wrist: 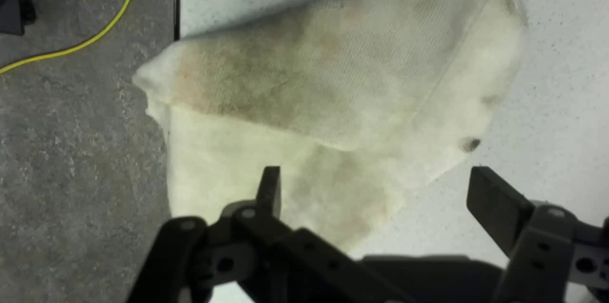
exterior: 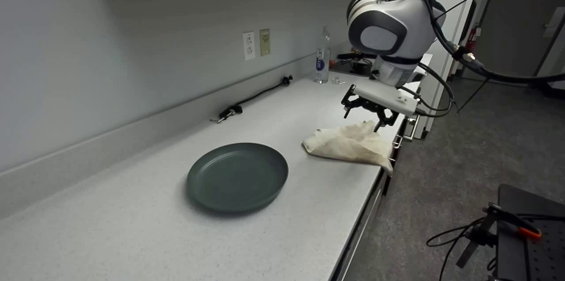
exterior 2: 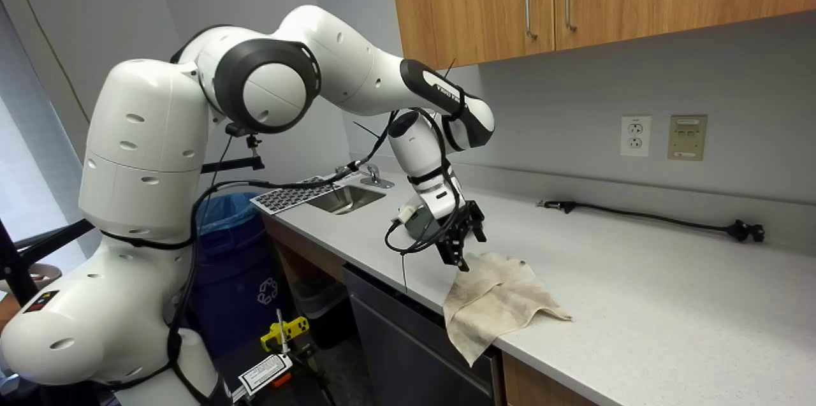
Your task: Unfold the towel
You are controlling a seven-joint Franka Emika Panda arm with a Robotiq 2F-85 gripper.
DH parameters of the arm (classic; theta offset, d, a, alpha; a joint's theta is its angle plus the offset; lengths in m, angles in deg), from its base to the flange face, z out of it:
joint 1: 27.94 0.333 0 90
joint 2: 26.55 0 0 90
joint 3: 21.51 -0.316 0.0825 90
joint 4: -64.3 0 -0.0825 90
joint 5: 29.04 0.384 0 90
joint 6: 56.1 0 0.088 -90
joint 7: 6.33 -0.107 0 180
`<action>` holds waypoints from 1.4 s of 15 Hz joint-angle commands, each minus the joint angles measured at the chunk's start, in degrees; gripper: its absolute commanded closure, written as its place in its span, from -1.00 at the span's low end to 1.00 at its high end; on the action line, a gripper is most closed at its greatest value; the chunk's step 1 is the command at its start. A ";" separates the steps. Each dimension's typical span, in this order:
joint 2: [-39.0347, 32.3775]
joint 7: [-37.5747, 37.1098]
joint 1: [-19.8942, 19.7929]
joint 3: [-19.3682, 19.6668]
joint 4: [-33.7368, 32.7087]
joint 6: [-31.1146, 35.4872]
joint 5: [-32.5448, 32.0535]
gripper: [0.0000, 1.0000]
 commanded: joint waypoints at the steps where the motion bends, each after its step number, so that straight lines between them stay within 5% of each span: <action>1: -9.21 10.95 -1.05 -1.19 -11.07 5.73 8.04 -1.00; 3: -13.77 9.77 -3.86 -5.87 -14.24 9.26 4.27 -1.00; 8: -18.37 11.86 -1.21 -3.58 -22.10 13.72 4.85 -1.00; 13: -22.20 12.86 0.52 -3.37 -27.76 17.10 4.81 -0.67; 18: -25.82 13.06 2.34 -2.80 -31.88 17.75 4.84 -0.92; 21: -27.67 13.21 2.98 -2.70 -33.79 17.86 4.83 -0.88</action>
